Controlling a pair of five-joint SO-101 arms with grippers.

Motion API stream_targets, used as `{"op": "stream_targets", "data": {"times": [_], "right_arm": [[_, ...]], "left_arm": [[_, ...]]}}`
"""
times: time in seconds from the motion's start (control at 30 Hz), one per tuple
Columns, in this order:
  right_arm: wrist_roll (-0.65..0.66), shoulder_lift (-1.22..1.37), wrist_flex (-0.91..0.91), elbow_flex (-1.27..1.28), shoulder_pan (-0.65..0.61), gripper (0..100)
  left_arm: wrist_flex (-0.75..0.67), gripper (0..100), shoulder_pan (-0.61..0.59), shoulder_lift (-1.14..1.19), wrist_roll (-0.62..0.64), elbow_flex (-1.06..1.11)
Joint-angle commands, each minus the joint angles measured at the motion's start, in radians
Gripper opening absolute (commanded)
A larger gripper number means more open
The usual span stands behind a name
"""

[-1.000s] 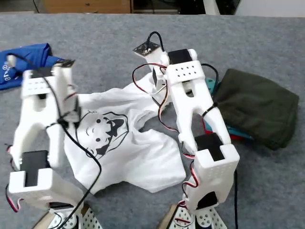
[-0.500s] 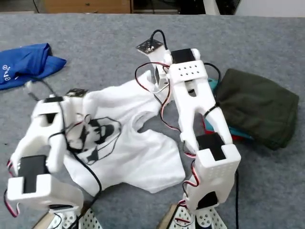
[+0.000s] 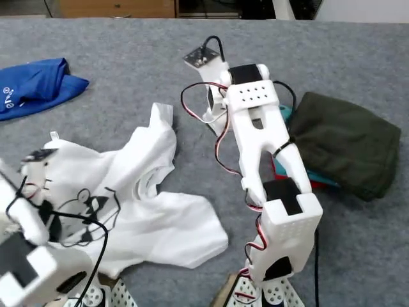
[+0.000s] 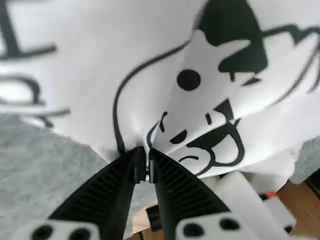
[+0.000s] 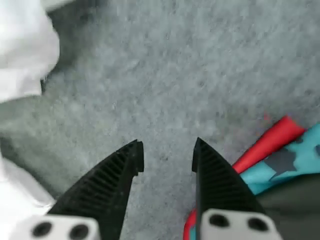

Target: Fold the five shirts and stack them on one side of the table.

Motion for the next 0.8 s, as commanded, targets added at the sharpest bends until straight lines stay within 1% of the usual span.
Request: {"op": "stream_targets", "data": {"times": [0.0, 0.17, 0.33, 0.53, 0.63, 0.77], "right_arm": [[-0.02, -0.007, 0.009, -0.134, -0.051, 17.8], [-0.081, 0.208, 0.057, -0.372, -0.131, 17.8], [-0.147, 0.487, 0.077, -0.711, -0.197, 17.8], [-0.235, 0.788, 0.13, -1.116, -0.206, 17.8], [-0.272, 0.892, 0.13, -1.25, -0.229, 17.8], [-0.353, 0.975, 0.123, -1.342, -0.266, 18.0]], "left_arm": [[0.078, 3, -0.046, -0.12, -0.055, -0.089], [0.12, 3, -0.063, -0.216, -0.04, -0.161], [0.129, 3, -0.058, -0.277, 0.106, -0.229], [0.13, 3, -0.058, -0.311, 0.207, -0.249], [0.132, 3, -0.063, -0.315, 0.227, -0.244], [0.132, 3, -0.06, -0.315, 0.249, -0.244]]}}
